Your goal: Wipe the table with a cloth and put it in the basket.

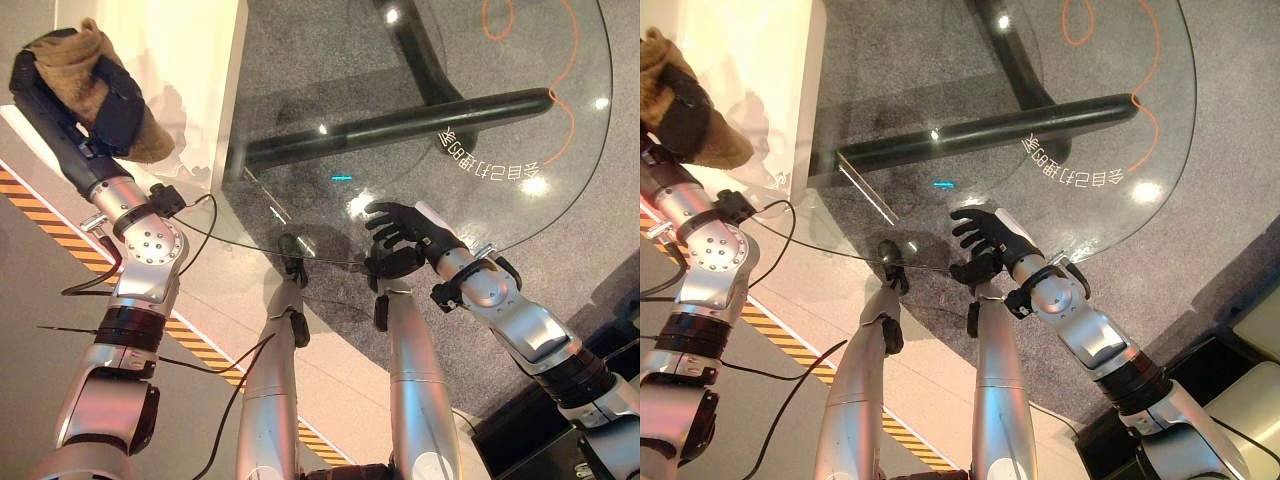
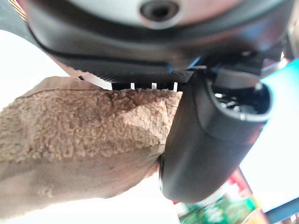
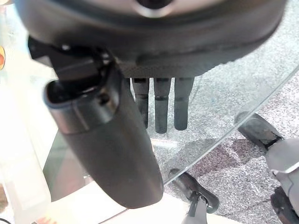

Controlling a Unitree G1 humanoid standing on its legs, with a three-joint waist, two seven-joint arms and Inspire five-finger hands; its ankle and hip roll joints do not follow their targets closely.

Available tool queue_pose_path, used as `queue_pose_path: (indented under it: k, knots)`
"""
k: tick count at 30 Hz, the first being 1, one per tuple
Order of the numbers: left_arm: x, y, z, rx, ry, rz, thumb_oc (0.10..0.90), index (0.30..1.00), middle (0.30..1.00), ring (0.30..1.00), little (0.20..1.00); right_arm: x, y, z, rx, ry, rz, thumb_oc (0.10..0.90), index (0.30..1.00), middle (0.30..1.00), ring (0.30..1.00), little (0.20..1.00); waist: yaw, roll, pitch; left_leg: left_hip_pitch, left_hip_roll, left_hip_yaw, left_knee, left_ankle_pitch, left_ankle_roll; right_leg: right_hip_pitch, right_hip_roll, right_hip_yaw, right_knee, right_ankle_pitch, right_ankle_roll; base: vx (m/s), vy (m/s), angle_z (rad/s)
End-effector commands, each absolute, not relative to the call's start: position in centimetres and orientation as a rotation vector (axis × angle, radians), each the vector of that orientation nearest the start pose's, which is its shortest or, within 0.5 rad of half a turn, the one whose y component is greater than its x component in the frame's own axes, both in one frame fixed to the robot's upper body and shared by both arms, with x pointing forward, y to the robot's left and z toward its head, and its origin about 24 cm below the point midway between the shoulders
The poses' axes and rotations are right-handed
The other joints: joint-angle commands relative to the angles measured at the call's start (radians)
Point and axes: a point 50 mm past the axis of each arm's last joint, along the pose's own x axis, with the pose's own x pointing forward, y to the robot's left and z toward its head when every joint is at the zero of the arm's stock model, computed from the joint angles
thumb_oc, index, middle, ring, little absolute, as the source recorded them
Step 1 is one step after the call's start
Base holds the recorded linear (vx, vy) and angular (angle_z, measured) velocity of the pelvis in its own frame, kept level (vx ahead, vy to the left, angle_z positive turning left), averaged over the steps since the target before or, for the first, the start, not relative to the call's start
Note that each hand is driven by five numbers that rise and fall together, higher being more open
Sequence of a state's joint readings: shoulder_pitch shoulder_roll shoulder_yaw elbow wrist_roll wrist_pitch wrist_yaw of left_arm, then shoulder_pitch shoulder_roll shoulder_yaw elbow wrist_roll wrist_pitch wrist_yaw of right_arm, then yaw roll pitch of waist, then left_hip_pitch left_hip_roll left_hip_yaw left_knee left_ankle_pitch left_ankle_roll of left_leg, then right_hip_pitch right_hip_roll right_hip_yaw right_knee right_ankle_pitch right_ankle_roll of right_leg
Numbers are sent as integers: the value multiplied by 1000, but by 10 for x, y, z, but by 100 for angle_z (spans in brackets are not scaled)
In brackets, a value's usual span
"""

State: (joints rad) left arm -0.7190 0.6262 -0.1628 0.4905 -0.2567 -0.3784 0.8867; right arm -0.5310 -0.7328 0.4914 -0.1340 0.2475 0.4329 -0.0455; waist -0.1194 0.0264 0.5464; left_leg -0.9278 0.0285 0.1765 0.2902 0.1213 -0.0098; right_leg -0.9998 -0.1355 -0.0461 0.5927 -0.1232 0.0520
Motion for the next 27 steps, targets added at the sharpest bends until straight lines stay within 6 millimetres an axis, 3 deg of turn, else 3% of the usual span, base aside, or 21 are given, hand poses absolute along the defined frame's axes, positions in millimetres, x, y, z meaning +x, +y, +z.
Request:
queue_pose_path:
  k: [1, 7, 10, 18, 19, 20, 22, 24, 25, 26, 27]
  knots:
    - [315, 287, 272, 105, -983, 893, 100, 300, 300, 300, 200, 305, -149, 124, -644, 56, 389, 800, 900, 900, 900, 900, -1, -11, -26, -9, -65, 44, 183, -226, -14, 3, 76, 27, -228, 145, 50, 0, 0, 0]
    - [321, 287, 273, 108, -937, 840, 100, 300, 300, 300, 200, 306, -148, 127, -632, 47, 389, 800, 900, 900, 900, 900, 0, -19, -26, -21, -63, 43, 175, -218, -17, -7, 80, 20, -227, 147, 53, 0, 0, 0]
    - [335, 283, 273, 112, -837, 762, 100, 300, 300, 300, 200, 311, -145, 131, -630, 41, 382, 800, 900, 900, 900, 900, -3, -24, -26, -40, -63, 40, 179, -215, -19, -24, 86, 17, -219, 149, 54, 0, 0, 0]
    - [350, 295, 270, 49, -689, 787, 100, 300, 300, 300, 200, 322, -146, 137, -618, 29, 364, 800, 900, 900, 900, 900, -10, -41, -26, -67, -63, 33, 196, -219, -24, -40, 91, 17, -220, 157, 55, 0, -5, 3]
    - [352, 297, 272, 21, -687, 754, 221, 404, 404, 404, 321, 322, -145, 137, -618, 25, 367, 800, 900, 900, 900, 900, -11, -43, -26, -66, -64, 31, 194, -219, -25, -37, 91, 15, -223, 158, 58, 0, 0, 0]
    - [352, 296, 272, 16, -686, 745, 273, 448, 448, 448, 373, 323, -145, 137, -619, 24, 367, 800, 900, 900, 900, 900, -12, -44, -26, -65, -65, 30, 194, -219, -26, -36, 91, 15, -225, 159, 58, 0, 0, 0]
    - [354, 294, 276, 19, -688, 717, 235, 415, 415, 415, 335, 323, -144, 140, -622, 16, 369, 800, 900, 900, 900, 900, -14, -45, -26, -80, -69, 31, 194, -208, -25, -47, 89, 15, -232, 171, 55, 0, 0, 0]
    - [355, 294, 274, 26, -672, 705, 276, 451, 451, 451, 376, 321, -144, 139, -622, 23, 375, 800, 900, 900, 900, 900, -12, -44, -26, -71, -68, 27, 198, -217, -27, -40, 92, 14, -224, 160, 56, 0, 0, 0]
    - [356, 293, 274, 15, -664, 697, 490, 634, 634, 634, 590, 321, -143, 139, -619, 22, 374, 800, 900, 900, 900, 900, -12, -43, -26, -71, -68, 26, 196, -216, -27, -40, 91, 12, -223, 160, 56, 0, 0, 0]
    - [357, 293, 274, 11, -657, 688, 800, 900, 900, 900, 900, 321, -143, 140, -618, 22, 372, 800, 900, 900, 900, 900, -11, -43, -26, -73, -69, 24, 196, -215, -27, -40, 91, 12, -222, 159, 55, 0, 0, 0]
    - [358, 292, 275, 17, -656, 681, 800, 900, 900, 900, 900, 322, -143, 140, -619, 20, 372, 800, 900, 900, 900, 900, -11, -43, -26, -78, -71, 22, 195, -212, -27, -45, 90, 12, -223, 161, 55, 0, 0, 0]
